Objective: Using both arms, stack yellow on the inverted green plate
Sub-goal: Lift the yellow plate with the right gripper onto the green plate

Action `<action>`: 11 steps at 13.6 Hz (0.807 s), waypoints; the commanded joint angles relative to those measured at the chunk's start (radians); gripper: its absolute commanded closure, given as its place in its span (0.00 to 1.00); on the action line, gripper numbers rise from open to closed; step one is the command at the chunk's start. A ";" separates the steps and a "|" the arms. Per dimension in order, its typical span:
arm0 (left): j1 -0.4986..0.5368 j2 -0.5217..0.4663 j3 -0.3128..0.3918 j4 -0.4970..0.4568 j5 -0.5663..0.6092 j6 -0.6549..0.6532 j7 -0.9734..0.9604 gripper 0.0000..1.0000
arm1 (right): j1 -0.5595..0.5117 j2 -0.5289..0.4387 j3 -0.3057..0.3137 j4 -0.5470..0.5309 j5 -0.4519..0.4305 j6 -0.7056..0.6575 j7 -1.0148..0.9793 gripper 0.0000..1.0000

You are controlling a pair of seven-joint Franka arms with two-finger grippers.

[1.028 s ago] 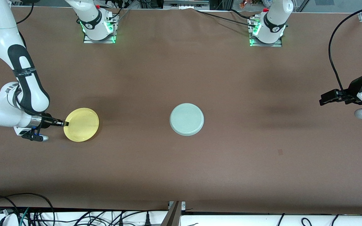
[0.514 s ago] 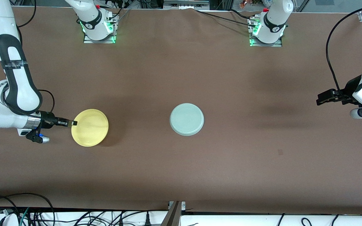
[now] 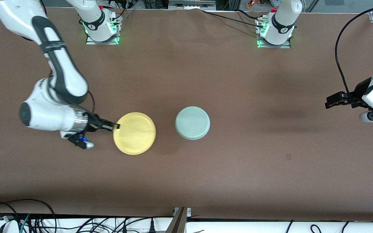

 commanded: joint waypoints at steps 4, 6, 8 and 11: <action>0.002 0.003 0.002 0.015 -0.009 -0.004 0.021 0.00 | 0.232 0.070 -0.008 -0.004 0.004 0.285 0.273 1.00; 0.000 0.003 0.002 0.015 -0.009 -0.004 0.021 0.00 | 0.315 0.104 -0.015 -0.013 0.005 0.394 0.318 1.00; 0.000 0.003 0.002 0.017 -0.009 -0.004 0.021 0.00 | 0.386 0.121 -0.043 -0.032 0.005 0.450 0.364 1.00; 0.002 0.003 0.002 0.017 -0.009 -0.004 0.021 0.00 | 0.498 0.143 -0.093 -0.070 0.007 0.516 0.384 1.00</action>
